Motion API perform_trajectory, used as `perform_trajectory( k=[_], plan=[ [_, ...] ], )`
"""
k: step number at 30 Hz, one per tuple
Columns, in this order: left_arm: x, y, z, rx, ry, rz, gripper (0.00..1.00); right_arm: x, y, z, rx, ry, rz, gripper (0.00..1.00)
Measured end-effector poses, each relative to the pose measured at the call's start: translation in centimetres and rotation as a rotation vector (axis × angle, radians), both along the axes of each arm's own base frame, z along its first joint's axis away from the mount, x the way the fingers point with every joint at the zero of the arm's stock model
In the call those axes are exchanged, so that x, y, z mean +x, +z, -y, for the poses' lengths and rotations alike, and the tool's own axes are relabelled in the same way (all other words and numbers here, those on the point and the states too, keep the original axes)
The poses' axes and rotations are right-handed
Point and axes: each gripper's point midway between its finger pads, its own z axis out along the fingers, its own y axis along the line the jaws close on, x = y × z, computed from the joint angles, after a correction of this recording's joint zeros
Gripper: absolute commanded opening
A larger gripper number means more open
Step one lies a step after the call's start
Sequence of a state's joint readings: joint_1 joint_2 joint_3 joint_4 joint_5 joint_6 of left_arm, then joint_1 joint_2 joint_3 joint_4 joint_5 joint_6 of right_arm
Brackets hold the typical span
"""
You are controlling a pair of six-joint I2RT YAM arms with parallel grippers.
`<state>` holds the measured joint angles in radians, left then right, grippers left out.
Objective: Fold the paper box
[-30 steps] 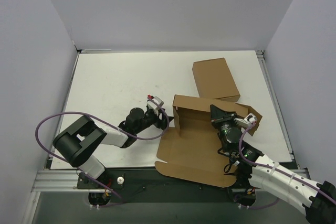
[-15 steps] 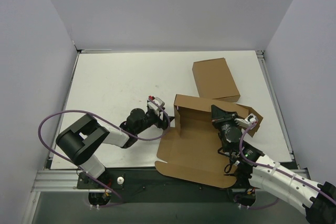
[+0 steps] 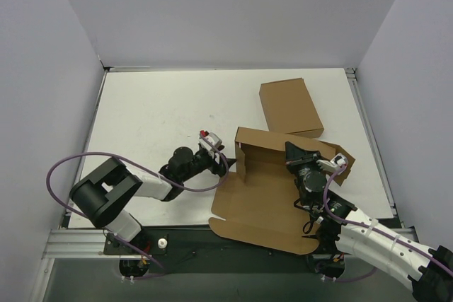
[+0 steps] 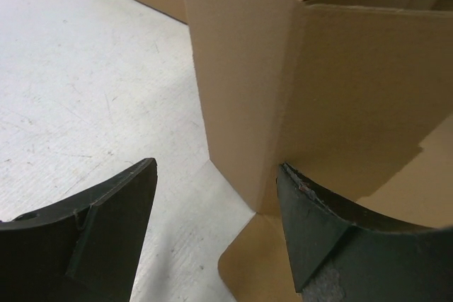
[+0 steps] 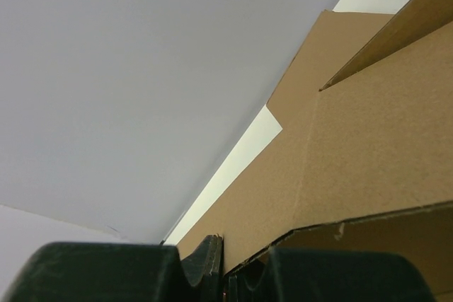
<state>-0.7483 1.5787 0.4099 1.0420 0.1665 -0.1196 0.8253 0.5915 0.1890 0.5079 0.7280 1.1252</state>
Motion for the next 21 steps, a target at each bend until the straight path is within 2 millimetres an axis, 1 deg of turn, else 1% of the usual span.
perform_trajectory(
  k=[6, 9, 14, 21],
  plan=[
    [-1.1, 1.6, 0.8, -0.030, -0.060, 0.025, 0.78, 0.0, 0.0, 0.0, -0.001, 0.000, -0.001, 0.00],
    [-1.2, 1.6, 0.9, -0.029, -0.067, 0.023, 0.78, 0.0, 0.0, 0.0, 0.000, 0.001, -0.001, 0.00],
    [-1.1, 1.6, 0.9, -0.025, -0.066, 0.025, 0.79, 0.0, 0.0, 0.0, -0.002, 0.001, -0.002, 0.00],
    [0.0, 1.7, 1.7, -0.011, -0.064, 0.044, 0.79, -0.1, 0.0, 0.1, -0.007, 0.001, -0.007, 0.00]
  ],
)
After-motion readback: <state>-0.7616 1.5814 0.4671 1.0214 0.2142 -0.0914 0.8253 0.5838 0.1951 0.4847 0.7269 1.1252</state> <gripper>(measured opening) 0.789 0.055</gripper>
